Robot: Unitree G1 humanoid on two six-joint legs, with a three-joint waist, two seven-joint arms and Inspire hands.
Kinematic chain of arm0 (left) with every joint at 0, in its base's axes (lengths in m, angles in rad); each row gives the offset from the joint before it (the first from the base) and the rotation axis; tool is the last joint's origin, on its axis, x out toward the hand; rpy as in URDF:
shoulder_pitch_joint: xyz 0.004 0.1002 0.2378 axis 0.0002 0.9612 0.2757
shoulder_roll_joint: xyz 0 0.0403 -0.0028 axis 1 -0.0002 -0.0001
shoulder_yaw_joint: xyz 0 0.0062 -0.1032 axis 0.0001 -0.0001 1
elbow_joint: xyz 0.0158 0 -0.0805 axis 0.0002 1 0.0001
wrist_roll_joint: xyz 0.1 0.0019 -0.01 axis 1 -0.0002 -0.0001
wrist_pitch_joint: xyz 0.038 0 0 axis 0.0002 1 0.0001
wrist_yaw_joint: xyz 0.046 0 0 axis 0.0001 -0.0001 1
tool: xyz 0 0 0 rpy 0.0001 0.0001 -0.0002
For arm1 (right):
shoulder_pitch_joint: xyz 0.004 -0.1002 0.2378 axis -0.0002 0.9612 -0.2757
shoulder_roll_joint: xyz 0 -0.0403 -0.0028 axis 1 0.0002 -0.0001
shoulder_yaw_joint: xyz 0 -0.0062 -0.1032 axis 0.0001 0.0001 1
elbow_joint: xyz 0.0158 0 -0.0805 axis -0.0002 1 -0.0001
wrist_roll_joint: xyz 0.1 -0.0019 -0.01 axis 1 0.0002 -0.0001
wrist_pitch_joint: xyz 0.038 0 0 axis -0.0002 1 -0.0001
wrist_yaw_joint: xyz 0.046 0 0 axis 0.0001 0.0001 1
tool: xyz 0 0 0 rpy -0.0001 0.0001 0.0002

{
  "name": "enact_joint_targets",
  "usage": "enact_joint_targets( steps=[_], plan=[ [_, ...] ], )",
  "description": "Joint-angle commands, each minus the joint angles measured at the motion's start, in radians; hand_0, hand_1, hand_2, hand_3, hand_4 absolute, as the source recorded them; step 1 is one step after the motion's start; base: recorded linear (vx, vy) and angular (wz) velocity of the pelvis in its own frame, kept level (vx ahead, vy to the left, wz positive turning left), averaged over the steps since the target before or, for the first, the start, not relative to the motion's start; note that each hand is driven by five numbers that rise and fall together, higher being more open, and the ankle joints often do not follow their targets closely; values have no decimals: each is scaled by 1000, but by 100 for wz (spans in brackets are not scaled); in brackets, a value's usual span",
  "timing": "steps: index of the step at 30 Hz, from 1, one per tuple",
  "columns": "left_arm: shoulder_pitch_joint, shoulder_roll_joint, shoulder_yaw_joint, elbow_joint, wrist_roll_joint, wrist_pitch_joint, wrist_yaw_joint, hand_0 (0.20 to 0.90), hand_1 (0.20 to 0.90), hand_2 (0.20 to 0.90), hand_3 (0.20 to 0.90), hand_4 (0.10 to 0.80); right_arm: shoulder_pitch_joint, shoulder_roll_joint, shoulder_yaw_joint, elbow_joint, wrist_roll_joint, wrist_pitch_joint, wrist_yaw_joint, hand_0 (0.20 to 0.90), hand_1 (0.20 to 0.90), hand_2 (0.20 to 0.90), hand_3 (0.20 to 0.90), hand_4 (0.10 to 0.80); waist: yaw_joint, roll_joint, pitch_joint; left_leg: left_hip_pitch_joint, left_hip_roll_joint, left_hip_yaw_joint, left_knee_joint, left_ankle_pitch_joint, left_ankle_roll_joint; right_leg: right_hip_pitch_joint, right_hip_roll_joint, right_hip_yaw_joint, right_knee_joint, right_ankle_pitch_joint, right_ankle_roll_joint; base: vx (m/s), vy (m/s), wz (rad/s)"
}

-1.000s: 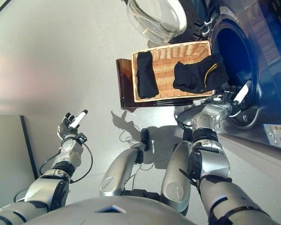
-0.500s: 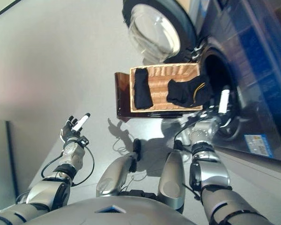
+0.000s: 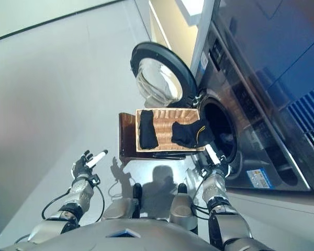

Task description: Pick up the clothes and place them into the washing machine

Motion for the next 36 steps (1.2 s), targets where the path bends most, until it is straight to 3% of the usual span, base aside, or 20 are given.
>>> enact_joint_targets(
  steps=[1,4,5,6,8,9,10,13,14,17,20,21,22,23,24,26,28,30,31,36],
  plan=[
    [-45,71,11,-4,56,-37,-10,900,900,900,900,800,-14,-60,34,-34,-164,-9,-3,900,900,900,900,800,9,-12,-50,-36,-25,-14,36,3,-54,13,42,11,-27,14,-9,44,-66,-7],
    [-12,84,30,-50,46,-34,-18,900,900,900,900,800,-8,-67,72,-50,-284,15,-20,900,900,900,900,800,14,-36,-50,-37,-17,-16,100,-4,-65,53,59,11,-21,-3,-20,8,-83,-1],
    [106,104,28,-409,47,-58,-9,900,900,900,900,800,24,-78,69,-109,-339,21,-44,900,900,900,900,800,29,-45,-35,-52,-22,-24,159,0,-68,74,61,4,-22,-5,-26,-48,-69,-5],
    [142,112,63,-459,28,-32,-49,900,900,900,900,800,35,-100,78,-149,-387,38,-39,900,900,900,900,800,40,-51,-18,-86,-28,-29,240,34,-72,91,58,-2,-24,-1,-31,-83,-29,7],
    [213,101,51,-432,40,-30,-76,900,900,900,900,800,22,-127,101,-133,-499,67,-51,900,900,900,900,800,61,-55,10,-126,-48,-54,285,49,-62,105,53,-5,-24,0,-31,-94,31,9],
    [264,84,95,-359,2,-23,-134,900,900,900,900,800,22,-138,94,-142,-528,74,-48,900,900,900,900,800,74,-58,9,-137,-55,-52,252,42,-55,111,47,-9,-32,-2,-27,-8,55,-1],
    [275,65,83,-315,14,-24,-126,900,900,900,900,800,31,-151,97,-156,-567,79,-54,900,900,900,900,800,85,-58,1,-143,-54,-48,211,52,-51,118,50,-13,-42,-1,-23,98,82,-6],
    [239,71,58,-194,77,-24,-108,900,900,900,900,800,32,-165,120,-144,-661,87,-61,900,900,900,900,800,107,-54,-19,-146,-42,-24,55,105,-49,150,62,-15,-60,-9,-16,152,88,1],
    [210,66,34,-176,86,-38,-90,900,900,900,900,800,33,-177,159,-152,-773,103,-68,900,900,900,900,800,110,-57,-36,-108,-46,-56,10,102,-38,146,65,-11,-47,-24,-10,107,101,-20],
    [170,118,102,32,135,-17,-99,900,900,900,900,800,31,-193,135,-125,-772,103,-58,900,900,900,900,800,104,-71,-58,-73,-49,-42,14,77,-32,147,44,-11,-32,-30,12,108,114,4],
    [143,118,74,22,147,-19,-55,900,900,900,900,800,3,-163,165,-76,-800,111,-56,900,900,900,900,800,111,-75,-53,-38,-63,-37,32,31,8,107,32,12,93,-19,30,58,108,-10],
    [140,132,92,-28,115,-28,-85,900,900,900,900,800,-10,-158,166,-81,-790,116,-50,900,900,900,900,800,110,-67,-37,-32,-60,-32,38,29,17,66,38,18,177,12,40,-4,100,-23],
    [104,347,-56,-295,847,-143,383,900,900,900,900,800,-8,-126,208,-52,-852,92,-120,900,900,900,900,800,104,-70,-18,-17,-59,-23,40,22,22,28,43,31,255,30,53,-30,92,-19],
    [68,295,-45,-173,634,-73,233,900,900,900,900,800,-11,-118,222,-79,-839,78,-111,900,900,900,900,800,91,-64,-5,-6,-53,-20,37,26,28,-12,59,44,308,43,56,-18,91,-20],
    [-64,311,-138,-189,630,8,253,900,900,900,900,800,-37,-134,237,-84,-844,71,-127,900,900,900,900,800,67,-56,2,2,-48,-22,30,32,31,-44,81,53,351,41,49,-7,111,-41],
    [-144,349,-155,-342,664,27,267,900,900,900,900,800,-70,-124,273,-63,-854,104,-140,900,900,900,900,800,44,-40,1,21,-48,-22,12,37,32,-60,100,60,317,21,34,66,94,-39],
    [-140,379,-135,-401,677,27,260,900,900,900,900,800,-108,-140,300,-26,-908,125,-124,900,900,900,900,800,41,-37,-11,32,-49,-23,-12,35,23,-54,67,55,180,14,31,126,-7,-14],
    [-151,397,-119,-434,684,31,262,900,900,900,900,800,-134,-154,321,-14,-964,141,-119,900,900,900,900,800,36,-46,-20,36,-51,-31,-21,25,10,-29,13,53,17,63,41,120,-70,-28],
    [-136,403,-110,-455,697,32,253,900,900,900,900,800,-131,-158,326,-10,-974,142,-117,900,900,900,900,800,28,-51,-26,38,-53,-38,-20,19,10,-10,15,85,-13,80,46,97,-60,-9],
    [-47,424,-7,-550,696,22,251,900,900,900,900,800,-126,-174,329,13,-1028,162,-95,900,900,900,900,800,48,-70,-82,81,-39,-32,-51,13,-10,69,5,55,-89,106,50,179,-69,15]
  ],
)
